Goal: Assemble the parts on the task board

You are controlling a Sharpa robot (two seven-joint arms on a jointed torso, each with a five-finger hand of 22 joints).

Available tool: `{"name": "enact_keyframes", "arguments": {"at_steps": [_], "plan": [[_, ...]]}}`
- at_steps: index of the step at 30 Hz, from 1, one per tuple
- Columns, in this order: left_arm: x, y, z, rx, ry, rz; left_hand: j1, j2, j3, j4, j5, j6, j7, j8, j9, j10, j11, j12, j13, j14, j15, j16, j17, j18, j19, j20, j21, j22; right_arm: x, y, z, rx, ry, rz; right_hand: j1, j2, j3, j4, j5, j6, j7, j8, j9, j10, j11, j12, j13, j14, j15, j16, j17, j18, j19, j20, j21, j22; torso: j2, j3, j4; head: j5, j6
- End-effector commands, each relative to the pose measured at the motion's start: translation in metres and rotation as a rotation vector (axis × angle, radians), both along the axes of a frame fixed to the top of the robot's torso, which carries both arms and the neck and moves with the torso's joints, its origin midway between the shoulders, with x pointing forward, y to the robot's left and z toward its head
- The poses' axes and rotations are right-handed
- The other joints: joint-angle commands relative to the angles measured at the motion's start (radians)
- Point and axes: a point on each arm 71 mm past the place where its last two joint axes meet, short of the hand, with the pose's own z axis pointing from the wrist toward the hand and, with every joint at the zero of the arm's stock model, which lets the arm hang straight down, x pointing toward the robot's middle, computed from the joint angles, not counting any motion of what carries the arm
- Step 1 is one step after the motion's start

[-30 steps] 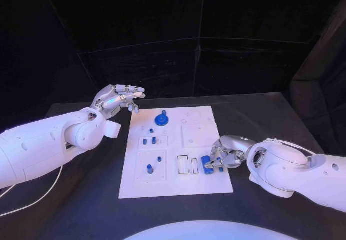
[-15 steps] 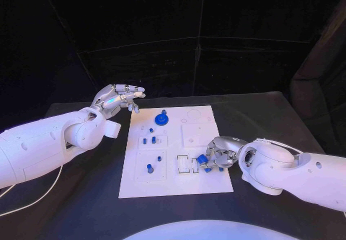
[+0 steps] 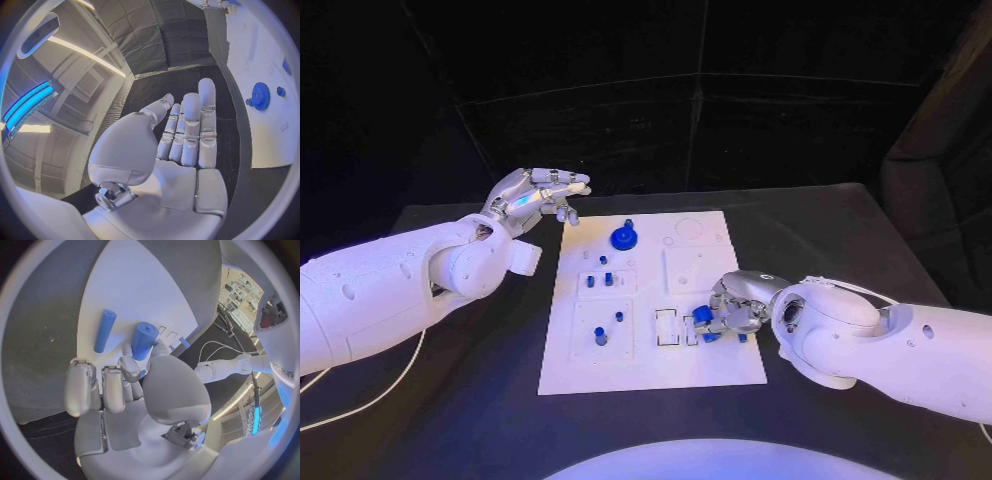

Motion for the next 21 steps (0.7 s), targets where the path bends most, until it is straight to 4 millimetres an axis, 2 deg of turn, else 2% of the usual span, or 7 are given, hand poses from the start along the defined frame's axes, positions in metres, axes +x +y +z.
{"name": "enact_keyframes", "arguments": {"at_steps": [1, 5, 8, 12, 21], "plan": [[0.000, -0.001, 0.001, -0.009, 0.001, -0.015, -0.002, -0.003, -0.008, 0.000, 0.003, -0.007, -0.002, 0.007, 0.001, -0.005, -0.001, 0.005, 0.000, -0.008, 0.001, 0.006, -0.001, 0.014, -0.001, 0.005, -0.005, -0.001, -0.005, -0.006, -0.008, -0.030, 0.014, -0.027, 0.023, 0.012, 0.003, -0.003, 0.030, 0.012, -0.001, 0.008, -0.035, 0.014, -0.002, 0.008, 0.013, 0.053, -0.004, -0.005, 0.010, -0.009, -0.001, -0.004, 0.001, 0.002, -0.001, 0.0006, -0.0031, 0.004, 0.001], [0.000, -0.001, 0.001, -0.009, 0.001, -0.015, -0.002, -0.003, -0.008, 0.000, 0.003, -0.007, -0.002, 0.007, 0.001, -0.005, -0.001, 0.005, 0.000, -0.008, 0.001, 0.006, -0.001, 0.014, -0.001, 0.005, -0.005, -0.001, -0.008, -0.008, -0.001, 0.032, -0.019, -0.067, 0.034, 0.017, -0.001, 0.001, 0.091, 0.024, -0.004, 0.008, -0.042, 0.026, -0.006, 0.015, 0.029, 0.053, -0.008, -0.006, 0.011, -0.009, -0.001, -0.009, 0.000, -0.001, -0.001, 0.0005, -0.0025, 0.003, 0.001], [0.000, -0.001, 0.001, -0.009, 0.002, -0.016, -0.002, -0.003, -0.008, 0.000, 0.003, -0.007, -0.002, 0.007, 0.001, -0.005, -0.001, 0.005, 0.000, -0.008, 0.001, 0.006, -0.001, 0.014, -0.001, 0.005, -0.005, -0.001, -0.012, -0.009, 0.005, 0.096, -0.040, -0.099, 0.038, 0.020, -0.004, 0.003, 0.120, 0.029, -0.005, 0.004, -0.048, 0.030, -0.007, 0.015, 0.034, 0.053, -0.009, -0.007, 0.010, -0.009, -0.002, -0.010, -0.002, -0.003, 0.000, -0.0005, -0.0021, 0.001, 0.004], [0.000, -0.001, 0.001, -0.009, 0.004, -0.018, -0.002, -0.003, -0.009, 0.000, 0.004, -0.008, -0.002, 0.007, 0.001, -0.006, -0.001, 0.006, -0.001, -0.008, 0.002, 0.006, -0.002, 0.014, -0.001, 0.005, -0.006, -0.001, -0.016, -0.006, 0.011, 0.165, -0.049, -0.119, 0.041, 0.021, -0.006, 0.004, 0.136, 0.034, -0.006, 0.001, -0.052, 0.034, -0.008, 0.015, 0.039, 0.053, -0.010, -0.007, 0.011, -0.009, -0.001, -0.011, -0.002, -0.003, 0.000, 0.0007, -0.0011, 0.001, 0.005], [0.000, -0.002, 0.000, -0.009, 0.006, -0.021, -0.001, -0.003, -0.008, 0.000, 0.004, -0.008, -0.002, 0.007, 0.001, -0.007, -0.001, 0.007, -0.001, -0.009, 0.002, 0.006, -0.002, 0.014, -0.001, 0.005, -0.006, -0.002, -0.023, 0.002, 0.018, 0.238, -0.063, -0.114, 0.046, 0.020, -0.008, 0.003, 0.148, 0.035, -0.006, -0.001, -0.055, 0.035, -0.009, 0.015, 0.040, 0.054, -0.010, -0.007, 0.012, -0.008, -0.001, -0.012, -0.002, -0.004, 0.000, -0.0008, 0.0008, 0.003, 0.007]]}}
